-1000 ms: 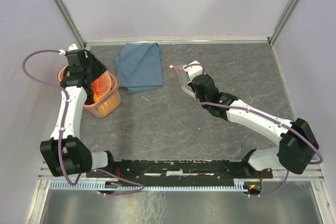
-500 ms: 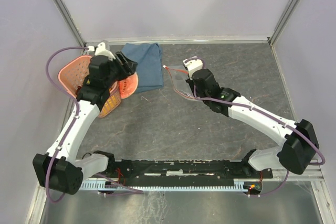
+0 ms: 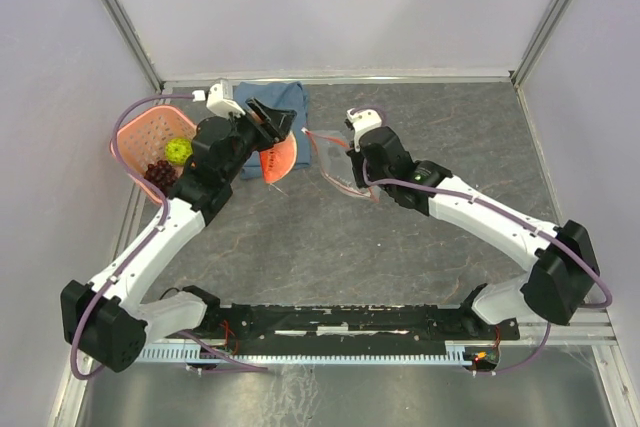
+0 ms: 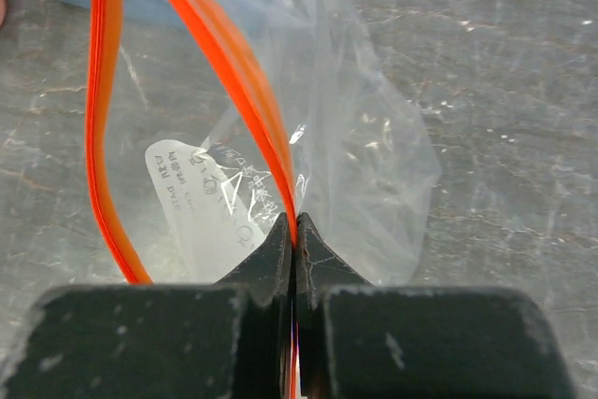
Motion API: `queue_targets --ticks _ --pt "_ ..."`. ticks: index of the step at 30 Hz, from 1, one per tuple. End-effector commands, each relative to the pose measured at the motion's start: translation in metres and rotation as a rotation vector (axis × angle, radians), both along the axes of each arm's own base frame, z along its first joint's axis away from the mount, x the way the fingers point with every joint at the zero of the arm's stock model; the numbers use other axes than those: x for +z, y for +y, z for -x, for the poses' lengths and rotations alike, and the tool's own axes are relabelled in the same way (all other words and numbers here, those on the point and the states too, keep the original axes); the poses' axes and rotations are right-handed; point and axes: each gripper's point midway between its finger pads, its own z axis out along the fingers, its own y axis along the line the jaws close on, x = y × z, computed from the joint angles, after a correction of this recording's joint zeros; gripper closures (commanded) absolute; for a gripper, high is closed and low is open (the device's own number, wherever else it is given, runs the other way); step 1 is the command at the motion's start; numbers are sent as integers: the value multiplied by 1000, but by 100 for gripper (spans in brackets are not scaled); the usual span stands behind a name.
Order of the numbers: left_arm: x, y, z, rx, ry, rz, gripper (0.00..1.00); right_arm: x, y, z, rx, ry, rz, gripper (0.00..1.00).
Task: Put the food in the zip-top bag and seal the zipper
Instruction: Place the fake fruit in the zipper food storage bag.
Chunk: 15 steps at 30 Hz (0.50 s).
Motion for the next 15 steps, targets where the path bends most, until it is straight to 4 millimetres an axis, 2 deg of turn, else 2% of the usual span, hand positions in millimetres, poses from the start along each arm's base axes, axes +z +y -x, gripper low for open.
queue_targets --ticks 1,7,15 --pt "44 -15 -5 5 -127 157 94 19 28 6 56 30 -120 98" --pt "55 -29 -4 35 -162 243 94 23 41 12 72 73 -183 98" --pt "63 -57 8 -52 -263 279 94 38 58 26 141 138 -253 98"
